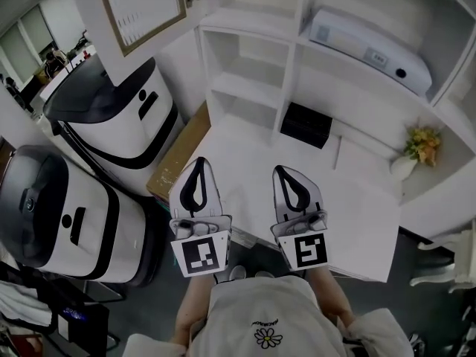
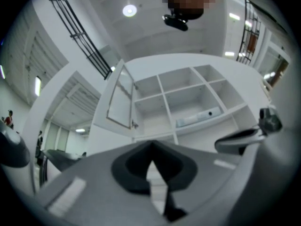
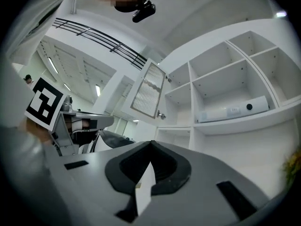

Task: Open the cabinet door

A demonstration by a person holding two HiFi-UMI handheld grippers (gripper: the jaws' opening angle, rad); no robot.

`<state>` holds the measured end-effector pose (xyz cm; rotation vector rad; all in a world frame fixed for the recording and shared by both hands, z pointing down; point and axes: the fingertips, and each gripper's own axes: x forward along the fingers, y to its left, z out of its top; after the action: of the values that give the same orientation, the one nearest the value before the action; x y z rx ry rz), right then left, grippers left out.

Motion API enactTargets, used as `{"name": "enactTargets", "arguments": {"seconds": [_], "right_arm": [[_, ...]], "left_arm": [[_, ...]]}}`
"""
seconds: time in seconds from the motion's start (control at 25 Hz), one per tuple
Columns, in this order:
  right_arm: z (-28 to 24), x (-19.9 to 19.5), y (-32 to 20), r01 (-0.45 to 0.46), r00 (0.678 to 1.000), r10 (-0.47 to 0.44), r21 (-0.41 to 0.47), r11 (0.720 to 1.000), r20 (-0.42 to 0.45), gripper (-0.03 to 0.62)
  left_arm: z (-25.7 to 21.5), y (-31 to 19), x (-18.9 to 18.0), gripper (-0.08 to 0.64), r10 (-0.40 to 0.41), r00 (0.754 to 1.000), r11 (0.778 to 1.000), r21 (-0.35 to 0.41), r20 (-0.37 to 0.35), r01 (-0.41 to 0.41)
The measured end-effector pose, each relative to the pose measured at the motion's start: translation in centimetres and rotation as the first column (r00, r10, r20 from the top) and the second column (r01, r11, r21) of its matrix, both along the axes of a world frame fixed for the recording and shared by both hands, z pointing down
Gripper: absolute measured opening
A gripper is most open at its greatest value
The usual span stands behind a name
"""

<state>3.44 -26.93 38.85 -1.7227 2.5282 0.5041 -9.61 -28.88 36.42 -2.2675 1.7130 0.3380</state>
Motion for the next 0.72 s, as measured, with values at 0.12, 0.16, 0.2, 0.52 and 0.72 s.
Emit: {"name": "enactTargets", "arguments": {"seconds": [0.12, 0.16, 0.2, 0.52, 0.72], "right_arm": [[0.48, -0.30, 0.06, 0.009, 1.000, -0.009, -0.011, 1.000, 0.009, -0.002], [0.47, -0.33, 0.05, 0.010, 1.000, -0.010, -0.010, 1.000, 0.011, -0.002], [0.45, -0.33, 0.03, 0.013, 1.000, -0.013, -0.009, 1.000, 0.014, -0.002], [0.56, 0.21, -0.16, 0.013, 1.000, -0.012, -0.019, 1.000, 0.029, -0.002], [0.37, 0.27, -0.19, 0.014, 0.999, -0.014, -0.017, 1.000, 0.033, -0.002]], "left_arm": [[0.91, -0.10, 0.23, 0.006, -0.004, 1.000, 1.000, -0.021, 0.013, 0.004], [1.03, -0.12, 0.28, 0.006, -0.006, 1.000, 1.000, -0.020, 0.018, 0.007], [1.09, -0.12, 0.33, 0.006, -0.008, 1.000, 1.000, -0.017, 0.019, 0.008], [1.31, -0.09, 0.18, 0.006, -0.018, 1.000, 1.000, -0.024, 0.009, 0.018], [1.32, -0.14, -0.17, 0.006, -0.025, 0.999, 0.999, -0.030, 0.021, 0.026]]}}
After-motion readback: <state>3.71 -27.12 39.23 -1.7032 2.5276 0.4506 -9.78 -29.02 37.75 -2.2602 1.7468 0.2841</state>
